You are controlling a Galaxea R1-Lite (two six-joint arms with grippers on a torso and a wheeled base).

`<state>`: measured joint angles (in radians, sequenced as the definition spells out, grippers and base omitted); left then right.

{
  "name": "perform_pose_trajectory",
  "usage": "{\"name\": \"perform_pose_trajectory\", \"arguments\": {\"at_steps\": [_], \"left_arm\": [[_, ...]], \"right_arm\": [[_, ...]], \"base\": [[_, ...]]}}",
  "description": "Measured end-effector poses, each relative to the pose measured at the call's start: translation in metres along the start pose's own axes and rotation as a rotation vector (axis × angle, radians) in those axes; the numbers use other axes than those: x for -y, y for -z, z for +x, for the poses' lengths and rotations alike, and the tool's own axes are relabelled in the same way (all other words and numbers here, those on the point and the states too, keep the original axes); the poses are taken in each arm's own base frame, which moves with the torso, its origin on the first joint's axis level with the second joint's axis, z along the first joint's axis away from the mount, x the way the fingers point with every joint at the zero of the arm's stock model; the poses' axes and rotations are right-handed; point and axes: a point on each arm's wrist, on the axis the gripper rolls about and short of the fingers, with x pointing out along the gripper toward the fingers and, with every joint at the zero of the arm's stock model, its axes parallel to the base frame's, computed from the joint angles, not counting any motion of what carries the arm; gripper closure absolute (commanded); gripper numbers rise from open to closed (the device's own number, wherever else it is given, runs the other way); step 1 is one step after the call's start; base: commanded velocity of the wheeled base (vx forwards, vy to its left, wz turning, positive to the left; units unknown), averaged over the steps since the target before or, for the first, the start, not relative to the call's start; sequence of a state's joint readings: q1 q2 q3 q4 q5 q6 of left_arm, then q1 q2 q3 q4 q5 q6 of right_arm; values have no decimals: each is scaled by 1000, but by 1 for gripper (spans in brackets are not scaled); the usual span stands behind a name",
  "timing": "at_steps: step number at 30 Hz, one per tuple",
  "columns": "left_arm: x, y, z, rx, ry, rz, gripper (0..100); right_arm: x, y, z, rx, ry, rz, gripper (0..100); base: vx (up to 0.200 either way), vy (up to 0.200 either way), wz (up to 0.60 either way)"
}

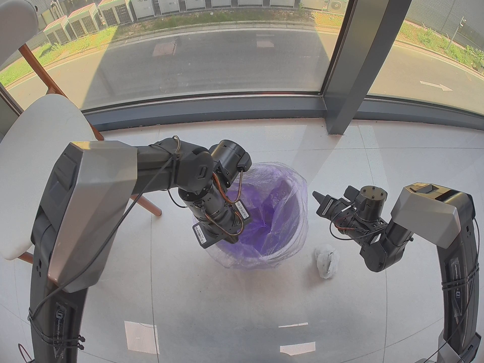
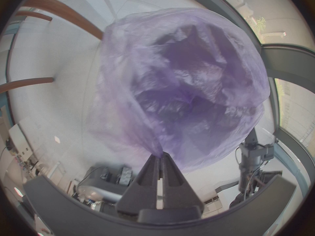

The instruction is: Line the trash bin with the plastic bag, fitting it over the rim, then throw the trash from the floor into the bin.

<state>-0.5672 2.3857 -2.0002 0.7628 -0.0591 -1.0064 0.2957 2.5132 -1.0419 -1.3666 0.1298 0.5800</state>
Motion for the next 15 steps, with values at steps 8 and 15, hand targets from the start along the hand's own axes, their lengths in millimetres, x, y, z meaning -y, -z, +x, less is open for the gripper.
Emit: {"name": "perform_pose_trajectory", "arguments": {"at_steps": [8, 15], "left_arm": [[-22, 15, -20, -119, -180, -14, 100], [-36, 22, 0, -130, -204, -23, 100]], "right_arm": [[0, -1, 0, 3, 0, -2, 100], [-2, -5, -1, 10, -5, -4, 100]], "base": [[0, 0, 0], [0, 0, 0]]}}
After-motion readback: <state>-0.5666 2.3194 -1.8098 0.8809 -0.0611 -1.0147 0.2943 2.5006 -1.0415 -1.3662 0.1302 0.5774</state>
